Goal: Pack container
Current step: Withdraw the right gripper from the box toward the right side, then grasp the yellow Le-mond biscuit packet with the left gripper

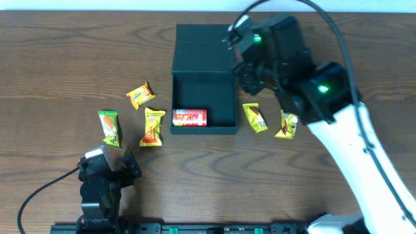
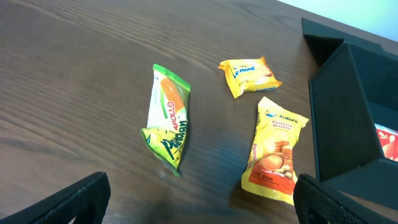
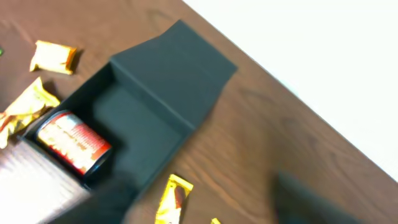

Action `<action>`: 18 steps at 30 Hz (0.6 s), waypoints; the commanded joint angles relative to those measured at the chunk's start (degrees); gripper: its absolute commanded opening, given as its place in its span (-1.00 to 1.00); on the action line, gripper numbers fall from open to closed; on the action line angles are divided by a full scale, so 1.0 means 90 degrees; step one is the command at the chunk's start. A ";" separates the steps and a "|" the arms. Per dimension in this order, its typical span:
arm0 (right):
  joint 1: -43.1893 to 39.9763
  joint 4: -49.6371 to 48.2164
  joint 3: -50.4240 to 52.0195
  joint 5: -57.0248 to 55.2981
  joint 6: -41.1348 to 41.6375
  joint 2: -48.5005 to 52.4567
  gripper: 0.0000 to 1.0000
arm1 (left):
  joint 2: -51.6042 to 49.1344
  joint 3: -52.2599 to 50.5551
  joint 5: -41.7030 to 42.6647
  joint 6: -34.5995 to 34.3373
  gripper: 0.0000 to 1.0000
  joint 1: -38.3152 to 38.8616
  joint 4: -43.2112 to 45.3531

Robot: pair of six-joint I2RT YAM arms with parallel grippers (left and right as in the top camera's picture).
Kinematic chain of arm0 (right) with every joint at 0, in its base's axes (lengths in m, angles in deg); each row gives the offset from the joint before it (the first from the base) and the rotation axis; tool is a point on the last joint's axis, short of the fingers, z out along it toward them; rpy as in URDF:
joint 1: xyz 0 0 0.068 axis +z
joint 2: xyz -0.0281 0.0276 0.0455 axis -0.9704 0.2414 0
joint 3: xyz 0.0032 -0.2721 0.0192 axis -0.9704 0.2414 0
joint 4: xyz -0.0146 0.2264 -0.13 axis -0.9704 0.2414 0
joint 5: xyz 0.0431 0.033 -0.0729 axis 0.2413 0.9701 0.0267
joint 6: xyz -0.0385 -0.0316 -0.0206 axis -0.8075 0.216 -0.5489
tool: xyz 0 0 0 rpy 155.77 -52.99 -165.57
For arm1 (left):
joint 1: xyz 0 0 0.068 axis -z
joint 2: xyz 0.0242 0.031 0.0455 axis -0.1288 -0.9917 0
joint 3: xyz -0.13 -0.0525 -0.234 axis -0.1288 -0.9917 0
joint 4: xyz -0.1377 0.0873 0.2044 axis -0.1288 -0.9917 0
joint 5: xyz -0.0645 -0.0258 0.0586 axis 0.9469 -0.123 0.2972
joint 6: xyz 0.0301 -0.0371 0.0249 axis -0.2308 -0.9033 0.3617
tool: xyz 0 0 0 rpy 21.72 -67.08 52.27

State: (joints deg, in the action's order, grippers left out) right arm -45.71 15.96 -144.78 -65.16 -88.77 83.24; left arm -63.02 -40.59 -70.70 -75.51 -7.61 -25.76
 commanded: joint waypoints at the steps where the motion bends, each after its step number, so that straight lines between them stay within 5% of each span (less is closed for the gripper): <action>1: -0.0226 0.0053 -0.0027 -0.0131 -0.0107 -0.0323 0.99 | 0.0041 -0.0090 0.0000 0.0136 0.91 0.0027 0.0019; 6: -0.0338 0.0233 -0.0027 -0.0131 -0.0107 -0.0447 0.98 | 0.0041 -0.0090 0.0384 -0.0260 0.90 0.0027 0.0046; 10: -0.0323 0.0413 -0.0027 -0.0104 -0.0102 -0.0444 0.99 | 0.0041 -0.0080 0.2115 -0.2358 0.90 0.0027 0.0051; 18: -0.0333 0.0355 -0.0027 -0.0151 -0.0104 -0.0444 0.99 | 0.0041 -0.0083 0.2123 -0.3502 0.91 0.0024 0.0440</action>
State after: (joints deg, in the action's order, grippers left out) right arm -48.44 19.35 -144.78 -65.69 -89.21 79.35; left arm -63.02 -40.64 -53.74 -100.87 -7.61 -22.77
